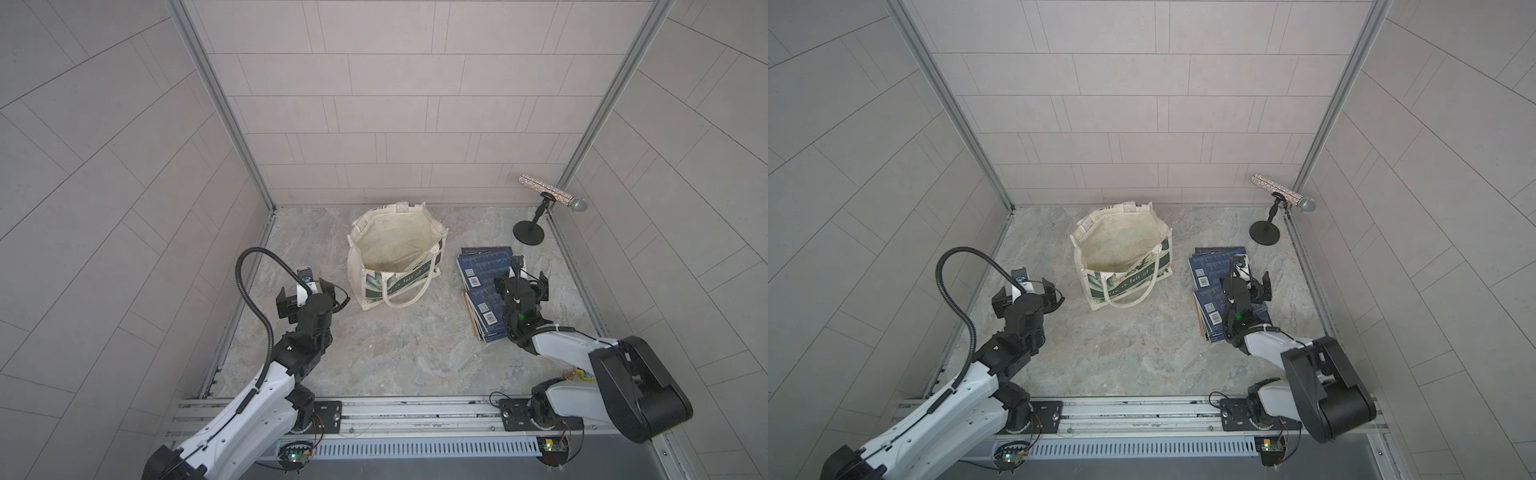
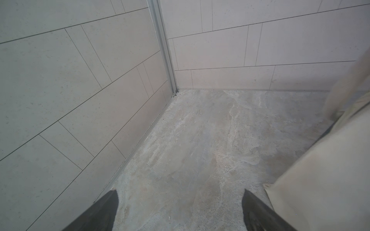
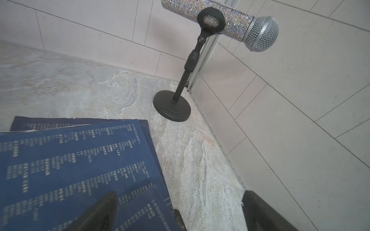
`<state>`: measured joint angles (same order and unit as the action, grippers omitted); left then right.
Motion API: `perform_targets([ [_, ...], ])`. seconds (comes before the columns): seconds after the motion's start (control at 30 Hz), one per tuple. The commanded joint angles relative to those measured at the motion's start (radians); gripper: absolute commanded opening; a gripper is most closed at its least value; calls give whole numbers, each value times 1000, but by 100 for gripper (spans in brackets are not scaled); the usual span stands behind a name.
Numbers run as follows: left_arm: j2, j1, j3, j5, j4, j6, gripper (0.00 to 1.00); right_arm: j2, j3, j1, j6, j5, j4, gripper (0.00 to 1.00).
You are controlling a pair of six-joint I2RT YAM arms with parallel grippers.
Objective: Take out the books from the canvas bag
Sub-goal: Reset both arms
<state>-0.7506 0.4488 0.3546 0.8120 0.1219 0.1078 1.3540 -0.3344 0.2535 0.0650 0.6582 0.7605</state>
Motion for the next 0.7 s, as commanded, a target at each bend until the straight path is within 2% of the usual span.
perform_targets([
  [0.0,-19,-29,-6,5,95,42,100,118,10,-26,-30,-11,241,100],
  [0.07,-20,-50,-9,-14,112,54,100,189,37,-30,-15,-15,372,100],
  [0.13,-65,-71,-10,-19,135,69,100,181,20,-39,-28,-44,312,100],
  [0.2,-86,-87,-6,-19,143,81,100,160,1,-89,-81,-133,227,100],
  [0.23,-100,-92,-2,-26,148,83,100,164,13,-111,-73,-216,224,100],
  [0.27,-118,-94,2,-41,153,77,100,182,30,-111,-64,-236,278,100],
  [0.37,-170,-99,6,-66,190,34,100,267,60,-99,-35,-211,464,100],
  [0.47,-234,-123,12,-49,246,11,100,227,39,-100,-56,-206,358,100],
  [0.53,-295,-145,17,-44,297,-17,100,259,53,-99,-38,-207,444,100],
  [0.6,-375,-162,18,-56,343,-84,100,248,66,-92,-39,-197,444,100],
  [0.67,-449,-189,24,-65,367,-81,100,260,67,-91,-34,-195,468,100],
])
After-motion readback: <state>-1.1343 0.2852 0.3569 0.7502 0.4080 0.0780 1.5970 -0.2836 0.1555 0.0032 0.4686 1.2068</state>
